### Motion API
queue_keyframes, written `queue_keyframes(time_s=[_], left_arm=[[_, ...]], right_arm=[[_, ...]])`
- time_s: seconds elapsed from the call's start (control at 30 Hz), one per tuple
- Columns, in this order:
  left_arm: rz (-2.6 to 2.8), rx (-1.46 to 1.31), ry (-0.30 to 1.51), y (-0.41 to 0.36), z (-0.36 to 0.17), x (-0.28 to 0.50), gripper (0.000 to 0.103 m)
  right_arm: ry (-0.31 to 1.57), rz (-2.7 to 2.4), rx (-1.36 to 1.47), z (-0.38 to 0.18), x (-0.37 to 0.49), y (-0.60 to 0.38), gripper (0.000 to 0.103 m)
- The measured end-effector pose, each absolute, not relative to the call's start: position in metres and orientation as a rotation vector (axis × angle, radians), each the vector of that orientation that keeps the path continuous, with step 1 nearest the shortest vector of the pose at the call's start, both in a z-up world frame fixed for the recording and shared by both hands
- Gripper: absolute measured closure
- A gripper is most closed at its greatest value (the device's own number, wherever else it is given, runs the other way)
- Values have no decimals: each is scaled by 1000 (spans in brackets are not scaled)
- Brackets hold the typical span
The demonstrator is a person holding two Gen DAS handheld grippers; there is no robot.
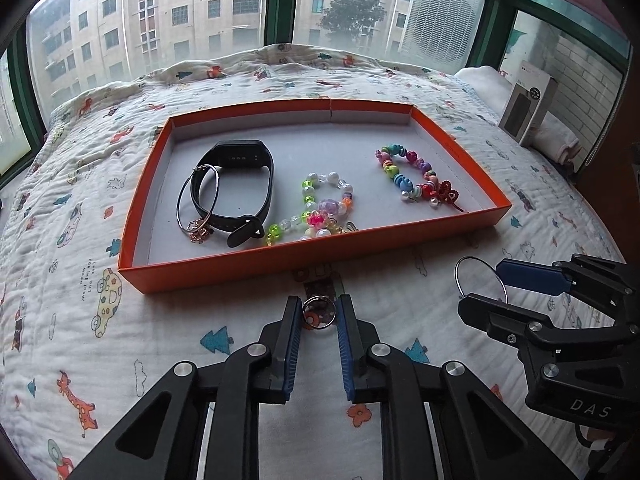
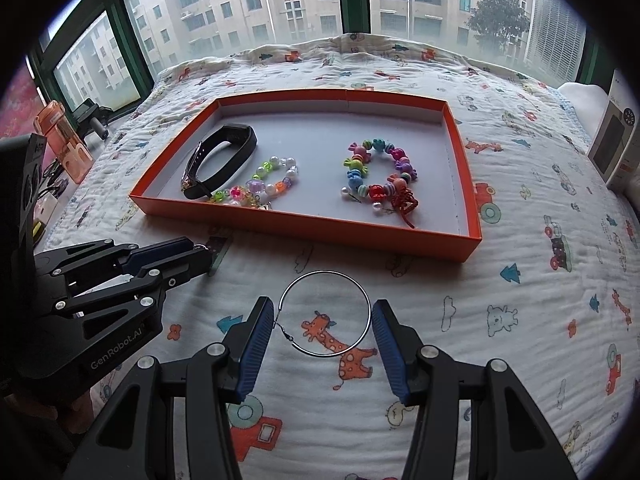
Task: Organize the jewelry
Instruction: 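Grasp the small silver hoop with the right tool while the left tool grasps the red-stone ring, then carry hoop and ring into the orange tray and open both tools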
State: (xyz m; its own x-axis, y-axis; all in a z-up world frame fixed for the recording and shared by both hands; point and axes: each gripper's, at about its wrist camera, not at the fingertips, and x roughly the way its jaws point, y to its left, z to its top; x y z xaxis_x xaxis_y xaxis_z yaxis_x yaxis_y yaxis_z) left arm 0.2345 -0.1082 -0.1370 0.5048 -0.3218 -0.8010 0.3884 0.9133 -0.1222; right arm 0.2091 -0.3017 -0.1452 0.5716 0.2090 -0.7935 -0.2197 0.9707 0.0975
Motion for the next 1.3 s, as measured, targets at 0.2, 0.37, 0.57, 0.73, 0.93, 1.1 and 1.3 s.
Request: queue_keyframes(time_s=[0.2,0.37,0.57,0.73,0.93,1.1,1.3], left_arm=[[-426,41,893,-98,-109,220,84],[-418,17,850,-91,-82,205,84],[-402,-1,807,-81,-57,186,84],[-387,-14,784,-73,-42,178,84],[-379,-10,746,-72,-22,177,84],[-374,-26,717,-76,-8,186,84],[-369,-37,699,-86,0,205,84]], right_arm=[[904,249,-6,-135,202,-301,46],[869,251,-9,-122,193,-299,46],[819,248,-13,-105,183,-298,46],[779,236,-15,-91,178,-301,46],[728,226,-20,-74,182,-305,46],[700,217,-20,-64,187,-308,46],[683,205,-29,-61,199,-312,46]])
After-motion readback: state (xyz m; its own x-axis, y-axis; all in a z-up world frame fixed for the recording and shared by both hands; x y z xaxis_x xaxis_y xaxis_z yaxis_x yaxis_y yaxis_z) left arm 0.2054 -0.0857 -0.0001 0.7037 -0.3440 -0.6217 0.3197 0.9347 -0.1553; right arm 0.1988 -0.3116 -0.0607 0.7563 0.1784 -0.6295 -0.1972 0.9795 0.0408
